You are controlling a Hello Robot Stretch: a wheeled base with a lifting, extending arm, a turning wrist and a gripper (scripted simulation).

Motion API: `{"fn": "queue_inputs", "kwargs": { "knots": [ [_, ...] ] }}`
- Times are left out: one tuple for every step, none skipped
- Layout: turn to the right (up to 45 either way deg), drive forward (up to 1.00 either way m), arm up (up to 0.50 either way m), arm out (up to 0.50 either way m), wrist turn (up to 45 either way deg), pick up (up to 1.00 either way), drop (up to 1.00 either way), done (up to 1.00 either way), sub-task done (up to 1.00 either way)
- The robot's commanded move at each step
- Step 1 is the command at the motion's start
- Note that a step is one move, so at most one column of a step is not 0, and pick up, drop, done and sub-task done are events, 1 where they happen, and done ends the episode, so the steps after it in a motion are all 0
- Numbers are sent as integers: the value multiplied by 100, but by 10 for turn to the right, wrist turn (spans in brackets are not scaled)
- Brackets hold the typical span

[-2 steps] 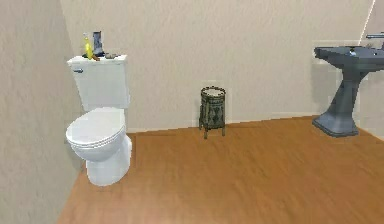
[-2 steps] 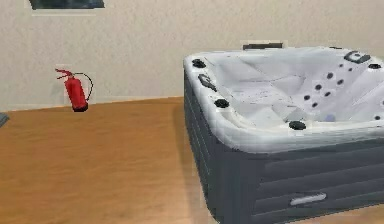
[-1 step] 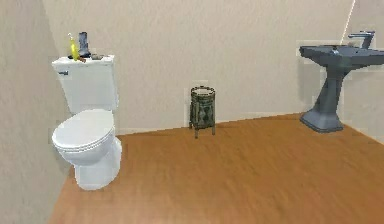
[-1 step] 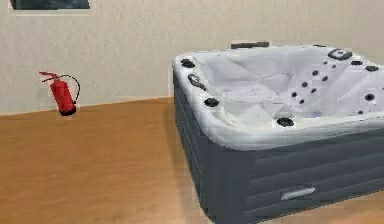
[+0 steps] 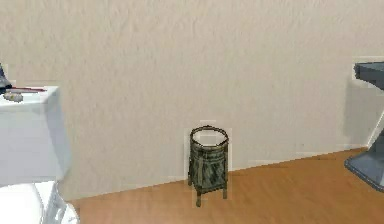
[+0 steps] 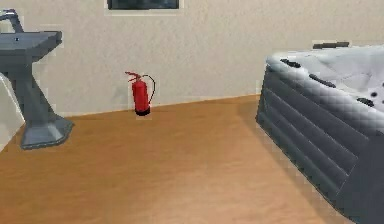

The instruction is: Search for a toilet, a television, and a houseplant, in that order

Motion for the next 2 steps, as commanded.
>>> {"fn": "queue_inputs", "kwargs": {
  "knots": [
    [-450, 0, 0, 0, 0, 0, 0, 0, 0],
    [0, 0, 0, 0, 0, 0, 0, 0, 100]
  ]
}}
